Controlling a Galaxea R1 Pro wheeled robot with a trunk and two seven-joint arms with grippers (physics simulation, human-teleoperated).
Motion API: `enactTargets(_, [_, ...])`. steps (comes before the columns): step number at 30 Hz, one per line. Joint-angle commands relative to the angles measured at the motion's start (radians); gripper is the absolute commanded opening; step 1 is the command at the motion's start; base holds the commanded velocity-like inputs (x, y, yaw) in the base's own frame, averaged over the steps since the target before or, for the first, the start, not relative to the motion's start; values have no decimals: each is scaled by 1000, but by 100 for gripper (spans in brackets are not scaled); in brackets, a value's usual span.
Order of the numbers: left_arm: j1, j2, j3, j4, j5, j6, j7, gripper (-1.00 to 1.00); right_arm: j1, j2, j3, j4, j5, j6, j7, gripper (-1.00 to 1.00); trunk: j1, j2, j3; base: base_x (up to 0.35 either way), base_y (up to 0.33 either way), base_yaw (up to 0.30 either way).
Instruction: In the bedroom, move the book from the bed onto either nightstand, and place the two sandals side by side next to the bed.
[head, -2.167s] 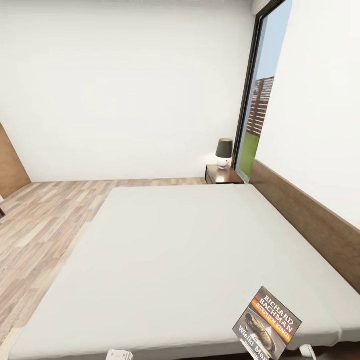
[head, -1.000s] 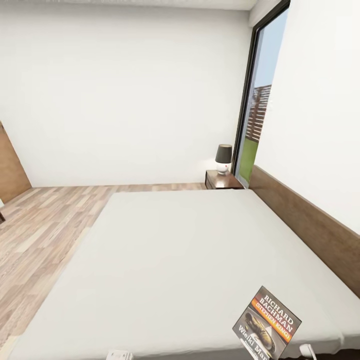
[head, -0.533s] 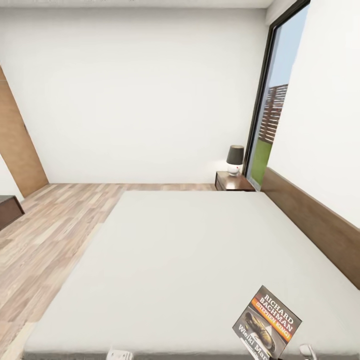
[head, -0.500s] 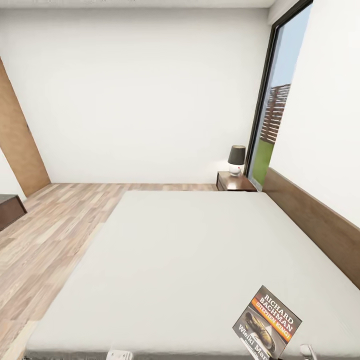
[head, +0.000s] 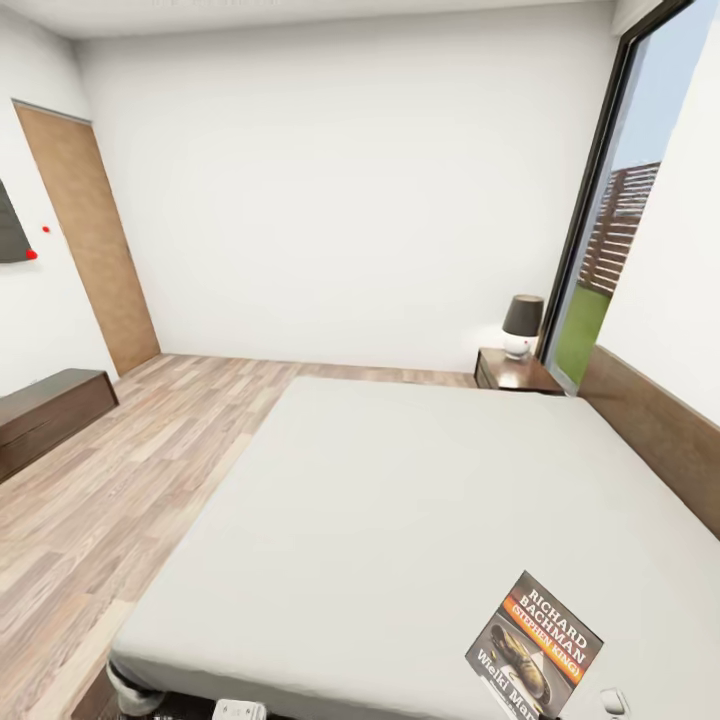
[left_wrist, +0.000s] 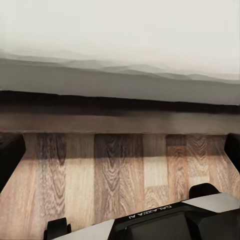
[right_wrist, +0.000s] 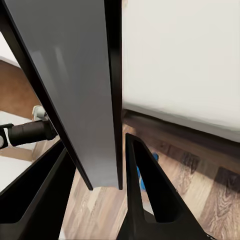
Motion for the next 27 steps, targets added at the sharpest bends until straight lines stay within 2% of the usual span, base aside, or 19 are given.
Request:
enactTargets(1, [-1, 0, 9, 1, -10, -4, -2, 100, 0, 0, -6, 0, 2, 4, 4, -100, 0, -2, -2, 0, 0, 292])
enactTargets(27, [-1, 0, 9, 1, -10, -4, -2, 100, -1, 0, -6, 0, 3, 4, 1, -100, 0, -2, -2, 0, 0, 292])
